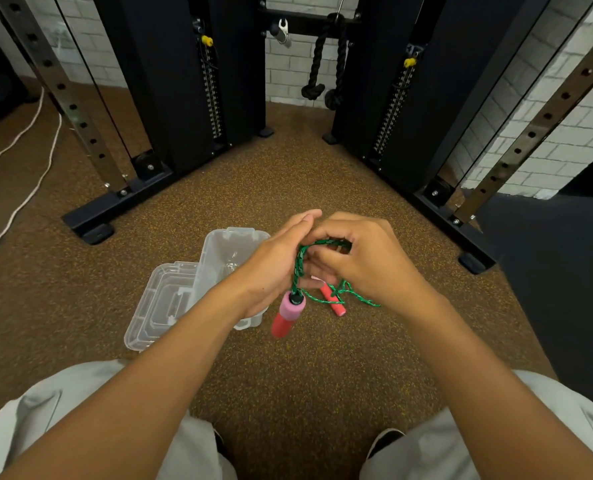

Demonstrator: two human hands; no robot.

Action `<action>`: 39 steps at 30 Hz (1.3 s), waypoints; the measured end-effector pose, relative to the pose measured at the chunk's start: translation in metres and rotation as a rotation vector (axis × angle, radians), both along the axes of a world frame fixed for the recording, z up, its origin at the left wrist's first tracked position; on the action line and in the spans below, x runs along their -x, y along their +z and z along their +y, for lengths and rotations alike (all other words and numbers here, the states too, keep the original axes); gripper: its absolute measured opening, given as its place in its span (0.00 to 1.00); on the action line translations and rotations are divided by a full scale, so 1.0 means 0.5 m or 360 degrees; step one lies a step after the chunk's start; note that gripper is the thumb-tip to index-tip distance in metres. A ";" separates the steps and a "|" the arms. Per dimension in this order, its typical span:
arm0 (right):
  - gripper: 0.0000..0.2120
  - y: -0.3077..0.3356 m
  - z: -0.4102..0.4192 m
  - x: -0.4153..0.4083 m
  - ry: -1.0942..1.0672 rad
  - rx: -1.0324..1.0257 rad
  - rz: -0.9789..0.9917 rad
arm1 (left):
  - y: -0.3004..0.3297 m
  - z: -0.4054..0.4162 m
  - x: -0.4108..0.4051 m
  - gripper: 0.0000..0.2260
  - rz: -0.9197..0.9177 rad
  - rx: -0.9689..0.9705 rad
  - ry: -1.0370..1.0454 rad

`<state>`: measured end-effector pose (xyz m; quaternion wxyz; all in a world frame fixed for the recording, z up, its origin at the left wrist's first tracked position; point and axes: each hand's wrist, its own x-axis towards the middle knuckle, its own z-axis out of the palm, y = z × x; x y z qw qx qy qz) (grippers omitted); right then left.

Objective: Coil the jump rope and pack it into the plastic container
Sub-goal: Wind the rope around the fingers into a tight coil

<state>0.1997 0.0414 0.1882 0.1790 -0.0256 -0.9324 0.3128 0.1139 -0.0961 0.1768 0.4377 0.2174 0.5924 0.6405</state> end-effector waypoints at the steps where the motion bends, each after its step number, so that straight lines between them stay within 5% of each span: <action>1: 0.08 -0.002 0.004 0.001 0.0008 0.0024 0.0003 | -0.001 0.000 -0.001 0.18 -0.0010 -0.0001 -0.0006; 8: 0.07 -0.028 0.028 0.001 0.0029 0.1008 -0.0157 | -0.005 -0.002 0.003 0.18 -0.0027 -0.0034 0.0008; 12: 0.07 -0.060 0.044 -0.001 -0.0006 0.1208 -0.0308 | -0.001 -0.008 0.007 0.24 -0.0032 -0.0066 0.0020; 19: 0.12 -0.072 0.038 -0.004 -0.0085 0.0870 -0.0198 | 0.009 -0.011 0.013 0.24 -0.0128 -0.0094 -0.0070; 31: 0.19 -0.078 0.031 -0.002 -0.0077 0.0930 -0.0140 | 0.010 -0.003 0.009 0.22 -0.0150 -0.0143 -0.0087; 39: 0.14 -0.095 -0.001 -0.007 0.0014 0.0200 -0.0436 | 0.002 -0.012 0.046 0.23 -0.0150 -0.0171 0.0028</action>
